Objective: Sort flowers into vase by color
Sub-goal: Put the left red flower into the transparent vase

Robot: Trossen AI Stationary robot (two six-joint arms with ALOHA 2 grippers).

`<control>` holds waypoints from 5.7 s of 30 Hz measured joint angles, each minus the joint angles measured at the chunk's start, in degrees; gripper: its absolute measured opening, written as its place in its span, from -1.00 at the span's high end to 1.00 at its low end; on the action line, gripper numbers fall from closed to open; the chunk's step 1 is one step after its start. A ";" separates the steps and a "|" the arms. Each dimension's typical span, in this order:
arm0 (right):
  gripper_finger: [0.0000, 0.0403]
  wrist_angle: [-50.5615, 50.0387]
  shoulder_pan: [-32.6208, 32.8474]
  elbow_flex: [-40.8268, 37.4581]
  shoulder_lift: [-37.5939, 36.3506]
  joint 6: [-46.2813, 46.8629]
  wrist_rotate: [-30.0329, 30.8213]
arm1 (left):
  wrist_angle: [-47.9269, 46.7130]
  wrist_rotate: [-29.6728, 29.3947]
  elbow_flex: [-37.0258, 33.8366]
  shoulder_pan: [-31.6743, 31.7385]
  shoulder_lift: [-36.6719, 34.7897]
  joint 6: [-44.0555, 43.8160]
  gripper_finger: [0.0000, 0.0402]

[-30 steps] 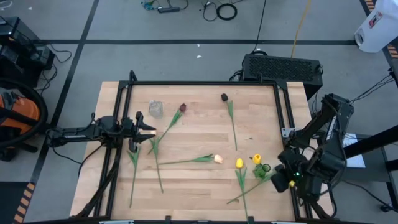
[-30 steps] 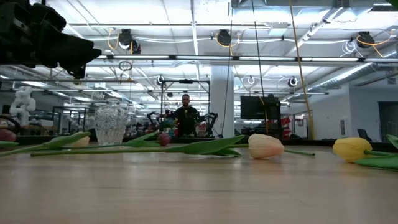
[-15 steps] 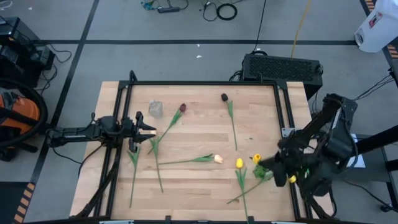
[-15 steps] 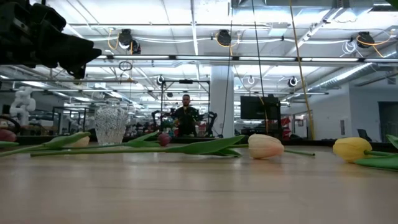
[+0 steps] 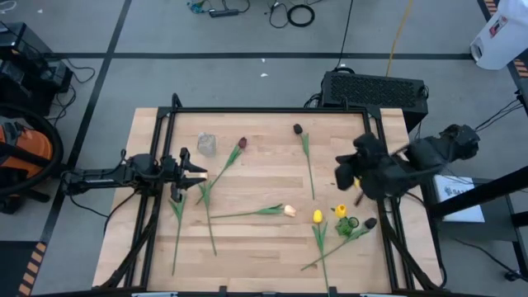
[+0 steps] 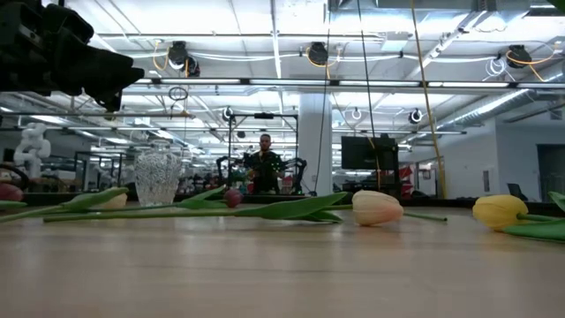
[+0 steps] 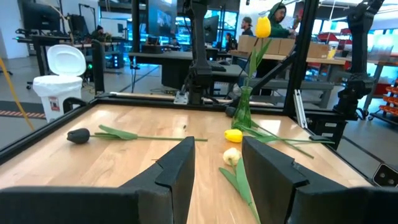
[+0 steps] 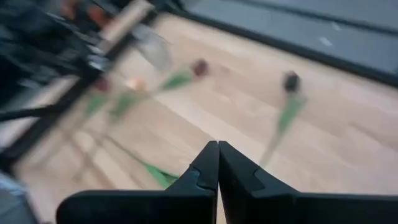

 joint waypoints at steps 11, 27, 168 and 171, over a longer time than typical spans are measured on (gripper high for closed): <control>1.00 19.67 -16.12 -15.47 0.07 -16.79 -20.57 | 4.22 0.00 -0.02 0.02 0.00 0.00 0.30; 1.00 37.02 -29.17 -23.51 -3.69 -32.29 -29.03 | -16.34 -15.36 12.48 0.02 3.91 -10.59 0.30; 1.00 52.35 -54.02 -48.10 -24.20 -70.24 -58.84 | -51.86 7.54 33.41 -27.76 82.14 -107.99 -0.05; 1.00 52.35 -54.02 -48.08 -24.20 -70.55 -58.84 | -51.49 7.06 33.42 -27.76 82.20 -108.04 0.20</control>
